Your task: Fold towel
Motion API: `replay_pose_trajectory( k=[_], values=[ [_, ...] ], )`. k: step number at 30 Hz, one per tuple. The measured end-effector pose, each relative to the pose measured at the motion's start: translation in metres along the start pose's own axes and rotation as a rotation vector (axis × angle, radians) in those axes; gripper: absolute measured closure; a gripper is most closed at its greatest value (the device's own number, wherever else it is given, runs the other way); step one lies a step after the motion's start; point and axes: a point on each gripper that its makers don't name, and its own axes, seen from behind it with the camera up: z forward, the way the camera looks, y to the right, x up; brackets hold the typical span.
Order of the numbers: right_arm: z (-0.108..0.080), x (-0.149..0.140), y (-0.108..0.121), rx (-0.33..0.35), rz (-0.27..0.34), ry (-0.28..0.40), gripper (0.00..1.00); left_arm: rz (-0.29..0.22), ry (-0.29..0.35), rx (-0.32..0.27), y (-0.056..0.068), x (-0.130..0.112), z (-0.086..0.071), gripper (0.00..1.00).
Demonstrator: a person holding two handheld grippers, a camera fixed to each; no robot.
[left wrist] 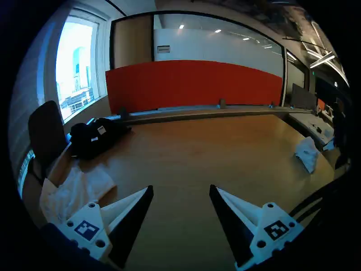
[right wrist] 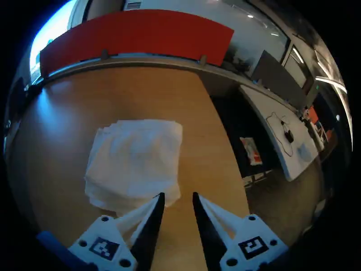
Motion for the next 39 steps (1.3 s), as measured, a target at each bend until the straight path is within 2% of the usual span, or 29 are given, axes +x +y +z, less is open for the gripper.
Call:
replay_pose_trajectory(
  k=[6, 11, 24, 27, 33, 39],
  values=[
    [-0.010, 0.011, -0.008, 0.011, 0.005, 0.043, 0.14, -0.006, 0.009, -0.002, 0.000, 0.003, -0.001, 0.08],
    [-0.018, 0.024, -0.015, 0.017, 0.016, 0.095, 0.00, -0.005, 0.016, -0.005, 0.001, 0.005, -0.003, 0.08],
    [-0.041, 0.069, -0.028, 0.012, 0.039, 0.267, 0.00, -0.014, 0.032, -0.008, 0.001, 0.012, -0.003, 0.08],
    [-0.047, 0.083, -0.033, 0.019, 0.049, 0.324, 0.00, -0.013, 0.037, -0.008, 0.002, 0.014, -0.003, 0.08],
    [-0.065, 0.121, -0.039, 0.010, 0.092, 0.468, 0.00, -0.016, 0.046, -0.003, 0.000, 0.019, -0.001, 0.08],
    [-0.096, 0.164, -0.050, 0.026, 0.107, 0.637, 0.00, -0.019, 0.059, 0.004, -0.002, 0.025, 0.000, 0.08]
  ],
)
